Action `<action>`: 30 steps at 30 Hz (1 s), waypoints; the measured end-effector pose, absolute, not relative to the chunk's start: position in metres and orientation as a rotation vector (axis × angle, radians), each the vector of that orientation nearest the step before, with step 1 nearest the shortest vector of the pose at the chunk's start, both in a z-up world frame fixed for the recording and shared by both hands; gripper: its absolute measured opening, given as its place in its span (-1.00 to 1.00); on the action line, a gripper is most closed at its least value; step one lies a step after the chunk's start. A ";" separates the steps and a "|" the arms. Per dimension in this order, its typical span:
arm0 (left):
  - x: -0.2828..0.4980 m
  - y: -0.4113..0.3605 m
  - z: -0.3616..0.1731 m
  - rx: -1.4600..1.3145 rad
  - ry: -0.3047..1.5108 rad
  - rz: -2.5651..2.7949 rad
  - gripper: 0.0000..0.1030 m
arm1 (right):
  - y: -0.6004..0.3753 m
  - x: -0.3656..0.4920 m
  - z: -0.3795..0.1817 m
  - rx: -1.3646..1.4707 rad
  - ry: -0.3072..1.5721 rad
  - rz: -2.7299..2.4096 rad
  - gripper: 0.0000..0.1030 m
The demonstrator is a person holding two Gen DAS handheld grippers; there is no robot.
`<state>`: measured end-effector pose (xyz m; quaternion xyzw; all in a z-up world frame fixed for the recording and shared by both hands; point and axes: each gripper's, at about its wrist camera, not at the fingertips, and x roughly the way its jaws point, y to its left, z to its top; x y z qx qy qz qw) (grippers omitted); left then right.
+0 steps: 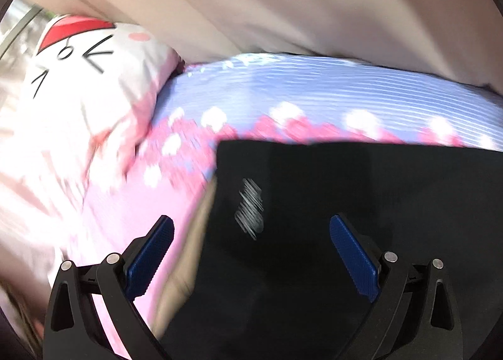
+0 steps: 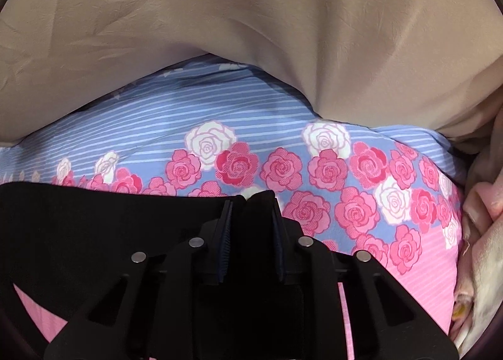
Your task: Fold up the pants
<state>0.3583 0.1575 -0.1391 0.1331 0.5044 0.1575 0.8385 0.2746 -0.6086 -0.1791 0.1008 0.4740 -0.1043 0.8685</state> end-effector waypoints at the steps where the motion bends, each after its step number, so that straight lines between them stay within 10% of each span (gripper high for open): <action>1: 0.372 0.169 -0.146 0.291 1.073 0.286 0.89 | -0.603 0.278 -0.179 0.216 0.991 -0.227 -0.57; 10: 0.434 0.226 -0.180 0.055 1.148 -0.042 0.73 | -0.562 0.289 -0.181 0.171 0.985 -0.332 -0.48; 13: 0.430 0.216 -0.173 0.110 1.104 -0.103 0.17 | -0.553 0.292 -0.179 0.190 0.996 -0.362 -0.48; 15: 0.424 0.208 -0.163 0.116 1.094 -0.162 -0.56 | -0.547 0.293 -0.174 0.201 1.006 -0.382 -0.49; 17: 0.416 0.205 -0.149 0.098 1.071 -0.199 -0.70 | -0.547 0.290 -0.165 0.217 0.985 -0.383 -0.53; 30: 0.194 0.257 -0.027 0.029 0.992 -0.363 -0.89 | -0.494 0.058 -0.041 0.148 0.858 -0.121 -0.57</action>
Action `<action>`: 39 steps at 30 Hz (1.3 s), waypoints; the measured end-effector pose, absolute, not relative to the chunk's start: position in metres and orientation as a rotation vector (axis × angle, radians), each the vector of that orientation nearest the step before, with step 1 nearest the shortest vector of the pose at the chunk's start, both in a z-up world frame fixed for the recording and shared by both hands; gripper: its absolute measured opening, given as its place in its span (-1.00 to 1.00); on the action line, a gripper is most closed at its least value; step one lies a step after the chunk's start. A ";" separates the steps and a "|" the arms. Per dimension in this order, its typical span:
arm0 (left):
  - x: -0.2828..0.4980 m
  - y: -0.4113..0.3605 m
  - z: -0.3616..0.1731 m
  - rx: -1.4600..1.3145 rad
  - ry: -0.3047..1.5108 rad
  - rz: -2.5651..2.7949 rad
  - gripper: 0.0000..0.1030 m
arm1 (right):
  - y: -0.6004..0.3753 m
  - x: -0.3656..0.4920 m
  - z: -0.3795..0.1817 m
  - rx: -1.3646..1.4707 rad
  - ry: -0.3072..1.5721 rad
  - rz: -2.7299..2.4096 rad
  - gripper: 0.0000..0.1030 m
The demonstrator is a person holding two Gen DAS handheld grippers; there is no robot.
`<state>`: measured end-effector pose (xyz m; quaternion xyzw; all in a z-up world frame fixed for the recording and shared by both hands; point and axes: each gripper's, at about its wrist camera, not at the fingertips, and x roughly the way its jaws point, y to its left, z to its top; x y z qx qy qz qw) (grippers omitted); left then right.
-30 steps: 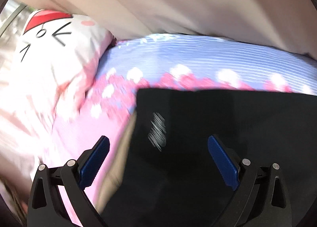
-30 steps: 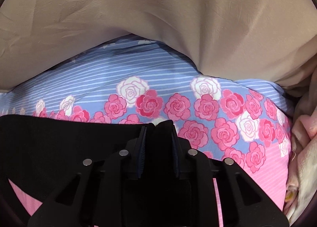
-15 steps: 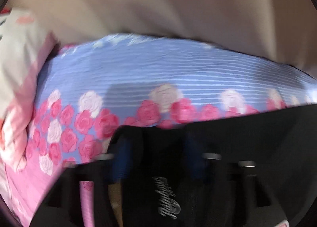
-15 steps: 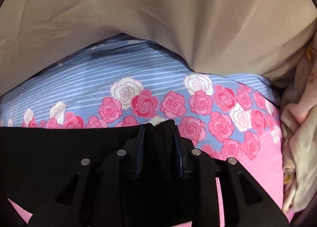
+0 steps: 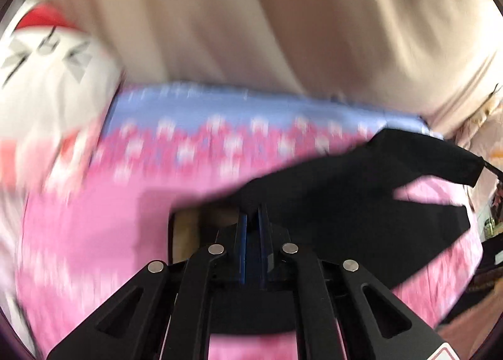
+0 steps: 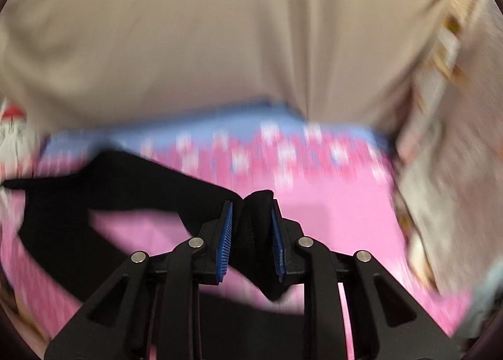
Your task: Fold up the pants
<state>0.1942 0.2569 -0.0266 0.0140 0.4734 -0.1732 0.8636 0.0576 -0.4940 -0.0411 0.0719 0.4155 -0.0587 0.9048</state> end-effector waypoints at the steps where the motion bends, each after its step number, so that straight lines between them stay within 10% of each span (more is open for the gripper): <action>1: 0.175 0.261 -0.039 0.037 1.034 -0.341 -0.89 | -0.489 0.037 -0.058 0.105 0.930 -0.136 -0.57; 9: 0.120 0.285 -0.153 -0.068 1.269 -0.155 -0.94 | -0.518 -0.035 -0.193 0.229 1.200 -0.292 -0.46; 13: 0.117 0.282 -0.152 -0.153 1.243 -0.113 -0.83 | -0.525 -0.037 -0.174 0.231 1.154 -0.432 0.46; 17: 0.128 0.270 -0.131 -0.366 1.133 -0.124 0.72 | -0.517 -0.058 -0.149 0.274 1.050 -0.523 0.46; 26: 0.173 0.270 -0.166 -0.576 1.136 -0.019 0.57 | -0.453 -0.069 -0.080 0.430 0.775 -0.532 0.46; 29: 0.183 0.260 -0.171 -0.475 1.146 -0.031 -0.60 | -0.417 -0.056 -0.069 0.437 0.755 -0.482 0.46; 32: 0.187 0.264 -0.158 -0.441 1.132 -0.143 -0.92 | -0.381 -0.040 -0.067 0.414 0.760 -0.429 0.46; 39: 0.167 0.327 -0.082 -0.251 1.063 -0.296 -0.87 | -0.310 -0.008 -0.070 0.323 0.815 -0.274 0.46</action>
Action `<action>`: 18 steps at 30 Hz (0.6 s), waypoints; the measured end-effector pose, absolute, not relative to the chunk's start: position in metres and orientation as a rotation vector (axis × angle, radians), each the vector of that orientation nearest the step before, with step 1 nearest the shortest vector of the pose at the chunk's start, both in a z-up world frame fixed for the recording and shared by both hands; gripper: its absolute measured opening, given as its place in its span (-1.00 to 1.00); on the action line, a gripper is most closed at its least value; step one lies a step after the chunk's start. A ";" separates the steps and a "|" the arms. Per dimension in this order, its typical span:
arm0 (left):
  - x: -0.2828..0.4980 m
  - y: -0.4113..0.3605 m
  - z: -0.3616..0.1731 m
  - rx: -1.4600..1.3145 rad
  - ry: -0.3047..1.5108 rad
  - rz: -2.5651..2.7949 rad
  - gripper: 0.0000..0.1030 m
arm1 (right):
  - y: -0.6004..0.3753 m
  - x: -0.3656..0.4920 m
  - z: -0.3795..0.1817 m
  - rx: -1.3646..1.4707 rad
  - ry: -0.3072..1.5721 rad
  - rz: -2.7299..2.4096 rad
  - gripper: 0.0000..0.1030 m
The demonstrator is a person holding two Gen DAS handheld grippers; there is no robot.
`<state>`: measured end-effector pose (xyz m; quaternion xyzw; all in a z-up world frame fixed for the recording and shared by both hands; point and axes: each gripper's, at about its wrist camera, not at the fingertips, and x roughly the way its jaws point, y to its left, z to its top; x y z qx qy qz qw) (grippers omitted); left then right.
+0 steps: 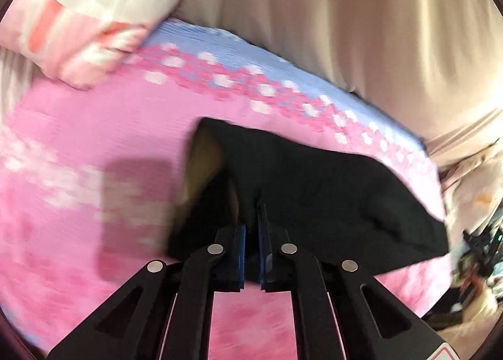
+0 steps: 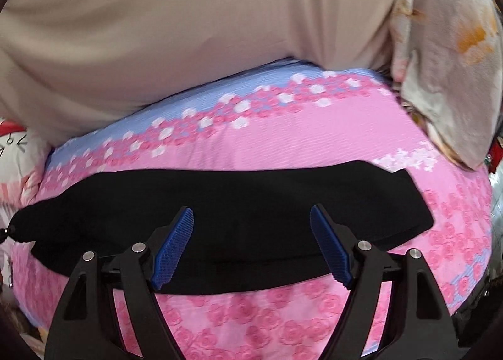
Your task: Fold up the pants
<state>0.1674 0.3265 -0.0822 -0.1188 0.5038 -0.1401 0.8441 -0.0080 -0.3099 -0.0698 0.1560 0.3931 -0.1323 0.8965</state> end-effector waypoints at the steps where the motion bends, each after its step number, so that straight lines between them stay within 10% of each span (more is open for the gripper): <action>1: 0.171 0.341 -0.089 -0.224 1.095 -0.262 -0.85 | -0.303 -0.005 -0.074 0.315 0.829 -0.264 0.46; 10: 0.164 0.367 -0.142 -0.223 1.157 0.101 -0.78 | -0.274 -0.001 -0.105 0.367 0.947 -0.206 0.46; 18: 0.176 0.287 -0.118 -0.117 1.046 0.091 0.22 | -0.216 0.065 -0.108 0.374 0.978 0.034 0.41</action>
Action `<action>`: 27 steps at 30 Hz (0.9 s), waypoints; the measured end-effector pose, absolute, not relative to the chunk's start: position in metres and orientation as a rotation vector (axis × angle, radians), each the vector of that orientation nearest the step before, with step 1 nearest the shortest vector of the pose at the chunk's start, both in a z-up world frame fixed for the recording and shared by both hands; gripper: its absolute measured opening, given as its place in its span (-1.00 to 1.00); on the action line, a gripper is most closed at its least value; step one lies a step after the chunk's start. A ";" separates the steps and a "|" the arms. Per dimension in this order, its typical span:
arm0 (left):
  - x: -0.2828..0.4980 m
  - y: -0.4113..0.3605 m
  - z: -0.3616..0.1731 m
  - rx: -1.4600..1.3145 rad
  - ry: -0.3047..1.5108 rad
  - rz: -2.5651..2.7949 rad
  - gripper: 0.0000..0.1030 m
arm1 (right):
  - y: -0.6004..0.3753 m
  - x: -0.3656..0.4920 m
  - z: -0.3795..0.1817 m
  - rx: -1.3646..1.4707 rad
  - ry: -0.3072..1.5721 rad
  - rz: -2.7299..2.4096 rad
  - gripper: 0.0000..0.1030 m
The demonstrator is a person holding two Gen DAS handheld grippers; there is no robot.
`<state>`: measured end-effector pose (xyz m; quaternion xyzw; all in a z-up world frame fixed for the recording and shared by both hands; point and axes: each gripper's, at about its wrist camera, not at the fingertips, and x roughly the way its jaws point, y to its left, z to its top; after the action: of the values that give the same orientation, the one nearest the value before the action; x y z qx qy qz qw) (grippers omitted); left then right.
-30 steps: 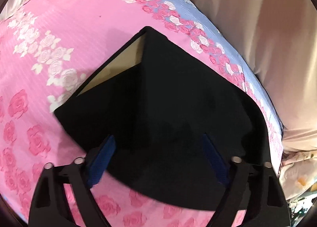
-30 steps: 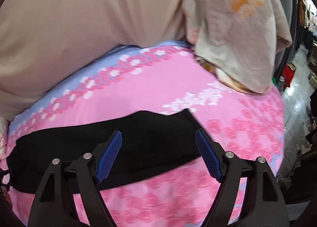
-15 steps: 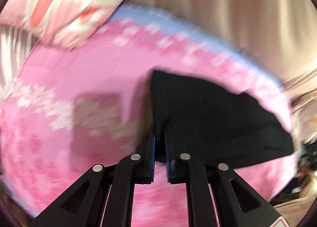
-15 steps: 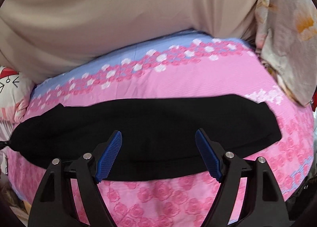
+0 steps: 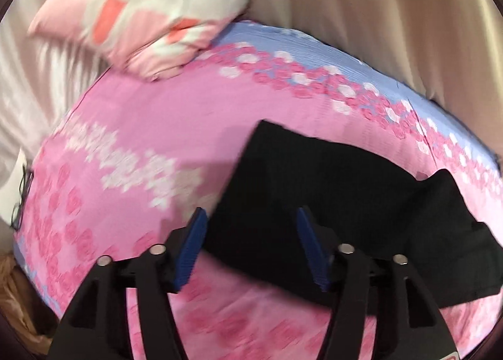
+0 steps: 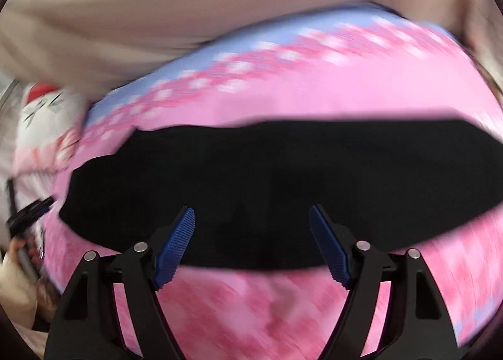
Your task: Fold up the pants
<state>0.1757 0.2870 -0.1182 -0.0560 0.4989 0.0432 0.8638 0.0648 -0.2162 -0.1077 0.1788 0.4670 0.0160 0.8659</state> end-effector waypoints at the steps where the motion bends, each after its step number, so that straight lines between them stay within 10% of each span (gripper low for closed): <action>1: 0.189 0.274 -0.125 -0.087 1.066 0.100 0.22 | -0.201 0.084 -0.103 0.338 0.975 0.084 0.39; 8: 0.249 0.255 -0.153 -0.043 1.126 0.165 0.22 | -0.084 0.233 -0.119 0.055 1.073 0.356 0.35; 11: 0.270 0.249 -0.174 0.037 1.161 0.205 0.52 | -0.045 0.279 -0.151 -0.044 1.144 0.370 0.34; 13: 0.275 0.248 -0.176 0.102 1.130 0.237 0.71 | -0.021 0.292 -0.175 -0.134 1.208 0.423 -0.56; 17: 0.280 0.248 -0.177 0.158 1.118 0.238 0.87 | -0.037 0.286 -0.166 -0.124 1.134 0.381 -0.69; 21: 0.281 0.254 -0.178 0.125 1.106 0.263 0.90 | -0.090 0.273 -0.169 0.118 1.147 0.299 -0.53; 24: 0.280 0.254 -0.173 0.082 1.111 0.286 0.90 | -0.124 0.213 -0.130 0.162 0.997 0.264 0.34; 27: 0.263 0.249 -0.155 0.075 1.052 0.352 0.88 | -0.172 0.146 -0.118 0.137 0.930 0.132 0.47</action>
<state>0.2630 0.2492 -0.1546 0.0355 0.4993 0.1670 0.8495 0.1457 -0.1724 -0.1182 0.0659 0.4479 0.0636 0.8894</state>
